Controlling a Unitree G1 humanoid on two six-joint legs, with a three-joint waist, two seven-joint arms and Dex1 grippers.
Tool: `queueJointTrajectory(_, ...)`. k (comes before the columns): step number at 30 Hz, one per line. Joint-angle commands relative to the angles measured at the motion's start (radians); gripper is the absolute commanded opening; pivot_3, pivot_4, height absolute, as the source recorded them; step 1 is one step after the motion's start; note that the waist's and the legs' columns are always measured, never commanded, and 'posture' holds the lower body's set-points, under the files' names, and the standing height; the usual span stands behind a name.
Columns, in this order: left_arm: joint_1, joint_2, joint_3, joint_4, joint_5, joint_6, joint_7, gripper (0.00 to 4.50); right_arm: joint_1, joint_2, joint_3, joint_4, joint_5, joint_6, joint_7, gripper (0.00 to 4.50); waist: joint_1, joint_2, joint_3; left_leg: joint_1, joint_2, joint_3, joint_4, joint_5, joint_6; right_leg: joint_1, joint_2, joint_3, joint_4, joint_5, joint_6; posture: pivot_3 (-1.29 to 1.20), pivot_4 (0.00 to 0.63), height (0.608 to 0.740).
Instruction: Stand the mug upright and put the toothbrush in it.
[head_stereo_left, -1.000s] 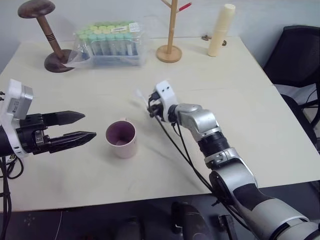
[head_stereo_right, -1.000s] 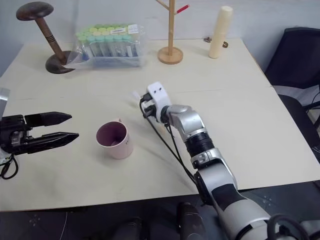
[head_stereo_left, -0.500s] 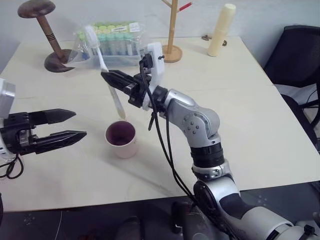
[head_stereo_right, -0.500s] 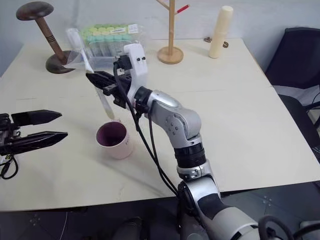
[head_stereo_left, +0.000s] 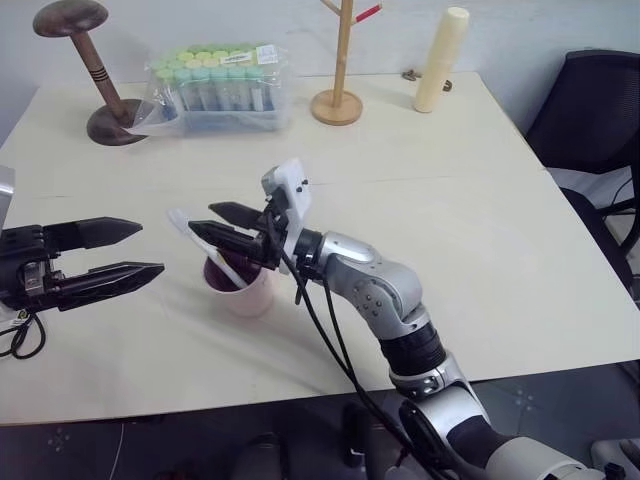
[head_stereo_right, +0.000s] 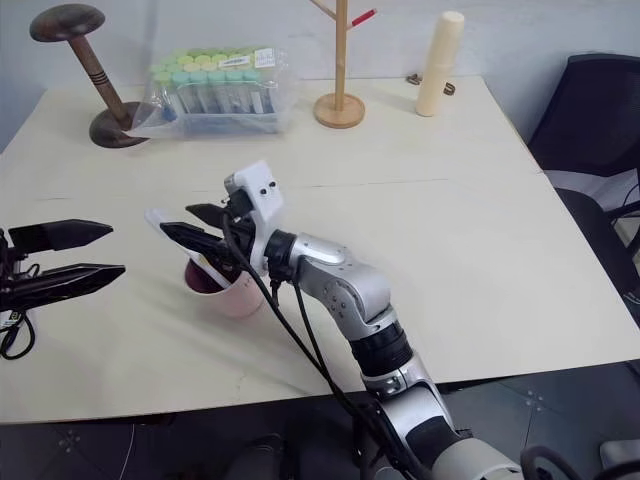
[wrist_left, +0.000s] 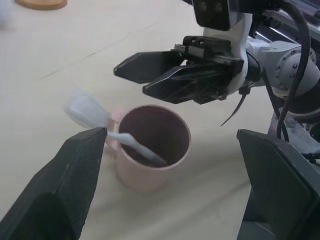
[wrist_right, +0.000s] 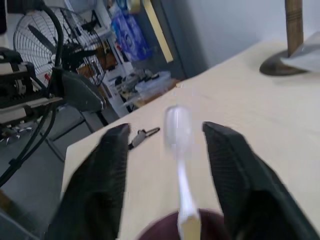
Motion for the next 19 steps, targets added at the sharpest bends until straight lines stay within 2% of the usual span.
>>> queueJointTrajectory(1,-0.019,0.013,-0.001,-0.002,-0.010,-0.018,0.000,4.43,0.004,-0.056,-0.036,-0.118,0.066,0.023,0.072,3.89,0.002,0.000,0.000,0.000,0.000,0.000,0.000,0.000,0.000,0.000,0.000,0.000,0.000,0.000,0.000,0.00,0.150,0.740)
queueJointTrajectory(2,-0.022,0.011,-0.004,0.002,-0.010,-0.019,0.000,4.43,0.000,-0.089,-0.055,-0.138,0.088,0.047,0.090,4.30,0.003,0.000,0.000,0.000,0.000,0.000,0.000,0.000,0.000,0.000,0.000,0.000,0.000,0.000,0.000,0.00,0.150,0.740)
queueJointTrajectory(3,-0.023,0.010,-0.005,0.007,-0.008,-0.022,-0.003,4.43,-0.008,-0.136,-0.079,-0.161,0.121,0.078,0.117,4.48,0.006,0.000,0.000,0.000,0.000,0.000,0.000,0.000,0.000,0.000,0.000,0.000,0.000,0.000,0.000,0.00,0.150,0.740)
queueJointTrajectory(8,-0.004,0.018,0.007,0.047,0.028,-0.057,-0.054,4.43,-0.066,-0.519,-0.194,-0.213,0.262,0.245,0.372,4.48,0.029,0.001,0.001,-0.001,0.000,0.000,0.001,0.000,0.001,0.000,-0.001,0.000,-0.002,0.000,0.000,0.00,0.150,0.740)
queueJointTrajectory(10,0.024,0.031,0.024,0.070,0.069,-0.086,-0.096,4.43,-0.061,-0.720,-0.200,-0.199,0.248,0.246,0.532,4.48,0.035,0.001,0.001,-0.001,0.000,0.000,0.000,0.000,0.001,0.000,-0.001,0.000,-0.002,0.000,0.000,0.00,0.150,0.740)
queueJointTrajectory(14,0.115,0.065,0.088,0.107,0.152,-0.129,-0.220,4.43,-0.013,-1.010,-0.188,-0.145,0.170,0.161,0.778,4.48,0.042,0.000,0.001,0.000,0.001,0.003,0.000,-0.001,0.002,0.000,0.001,0.000,-0.004,0.000,0.000,0.00,0.150,0.740)
queueJointTrajectory(16,0.169,0.078,0.111,0.126,0.214,-0.171,-0.275,4.43,0.007,-1.086,-0.193,-0.122,0.153,0.139,0.836,4.48,0.044,0.000,0.001,0.000,0.001,0.006,-0.001,-0.001,0.002,0.000,0.001,0.000,-0.004,0.000,0.000,0.00,0.150,0.740)
queueJointTrajectory(19,0.213,0.087,0.120,0.151,0.277,-0.229,-0.330,4.43,0.020,-1.106,-0.206,-0.108,0.143,0.114,0.846,4.48,0.043,0.000,0.001,0.001,0.002,0.014,0.000,-0.001,0.002,0.000,0.001,0.002,-0.003,0.000,0.000,0.00,0.150,0.740)
